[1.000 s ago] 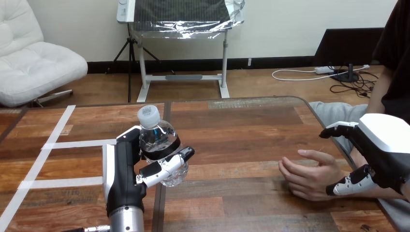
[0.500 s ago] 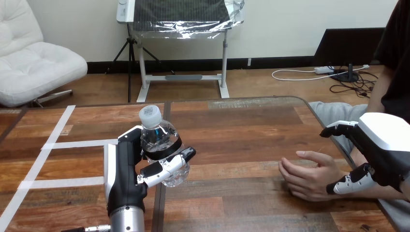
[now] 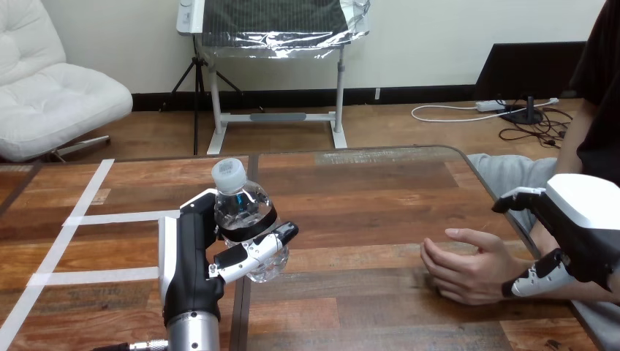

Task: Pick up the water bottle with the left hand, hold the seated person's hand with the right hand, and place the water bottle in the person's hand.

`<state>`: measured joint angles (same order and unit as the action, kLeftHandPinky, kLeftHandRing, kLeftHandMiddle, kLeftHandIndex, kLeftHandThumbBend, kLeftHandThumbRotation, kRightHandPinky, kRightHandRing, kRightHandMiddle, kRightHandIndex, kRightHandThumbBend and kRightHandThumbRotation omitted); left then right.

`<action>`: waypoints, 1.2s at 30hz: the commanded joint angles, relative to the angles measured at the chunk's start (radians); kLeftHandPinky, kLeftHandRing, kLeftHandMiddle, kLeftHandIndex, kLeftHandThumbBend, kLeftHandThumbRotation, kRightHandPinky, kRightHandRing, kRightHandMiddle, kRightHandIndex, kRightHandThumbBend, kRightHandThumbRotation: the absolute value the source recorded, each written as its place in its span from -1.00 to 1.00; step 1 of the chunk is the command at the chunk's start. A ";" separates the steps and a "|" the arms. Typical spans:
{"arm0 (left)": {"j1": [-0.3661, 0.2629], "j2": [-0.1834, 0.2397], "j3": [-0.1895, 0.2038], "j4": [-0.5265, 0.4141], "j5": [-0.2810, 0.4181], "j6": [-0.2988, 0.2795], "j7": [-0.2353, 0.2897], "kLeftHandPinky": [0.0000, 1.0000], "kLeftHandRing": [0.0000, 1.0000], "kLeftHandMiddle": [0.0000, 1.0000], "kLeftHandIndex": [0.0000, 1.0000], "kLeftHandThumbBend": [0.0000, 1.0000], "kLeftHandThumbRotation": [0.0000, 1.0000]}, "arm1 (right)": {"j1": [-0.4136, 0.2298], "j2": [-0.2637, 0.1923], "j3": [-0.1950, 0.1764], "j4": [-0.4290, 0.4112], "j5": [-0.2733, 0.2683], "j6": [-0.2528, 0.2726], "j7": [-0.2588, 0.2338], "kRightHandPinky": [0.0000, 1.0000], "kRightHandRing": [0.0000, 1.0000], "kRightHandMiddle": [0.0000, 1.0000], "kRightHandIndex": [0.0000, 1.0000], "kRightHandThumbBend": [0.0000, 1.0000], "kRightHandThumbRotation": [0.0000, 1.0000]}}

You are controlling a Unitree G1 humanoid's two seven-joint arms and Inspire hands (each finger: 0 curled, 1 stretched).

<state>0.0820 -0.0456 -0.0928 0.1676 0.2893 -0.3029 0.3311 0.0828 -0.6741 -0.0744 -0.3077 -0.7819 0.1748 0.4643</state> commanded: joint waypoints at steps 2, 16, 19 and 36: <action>-0.037 -0.003 -0.003 -0.077 0.004 -0.038 0.000 -0.28 -0.20 -0.11 -0.13 0.43 -1.00 | -0.067 -0.035 0.007 0.016 -0.004 0.002 0.000 0.51 0.64 0.68 0.59 0.65 -1.00; -0.026 -0.007 -0.006 -0.100 -0.005 -0.025 -0.011 -0.29 -0.21 -0.11 -0.13 0.43 -1.00 | -0.076 -0.042 0.025 0.071 -0.017 -0.004 0.000 0.54 0.65 0.67 0.58 0.67 -1.00; -0.025 -0.007 -0.006 -0.103 -0.008 -0.025 -0.013 -0.29 -0.21 -0.12 -0.13 0.43 -1.00 | -0.080 -0.043 0.028 0.084 -0.011 -0.005 0.006 0.55 0.66 0.68 0.58 0.65 -1.00; -0.021 -0.006 -0.005 -0.112 -0.007 -0.034 -0.019 -0.29 -0.21 -0.11 -0.13 0.41 -1.00 | -0.095 -0.067 0.046 0.153 -0.008 -0.032 0.005 0.51 0.64 0.66 0.57 0.63 -1.00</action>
<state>0.0988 -0.0451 -0.0991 0.1164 0.2839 -0.3032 0.3098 0.0702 -0.6895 -0.0319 -0.1565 -0.7899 0.1546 0.4743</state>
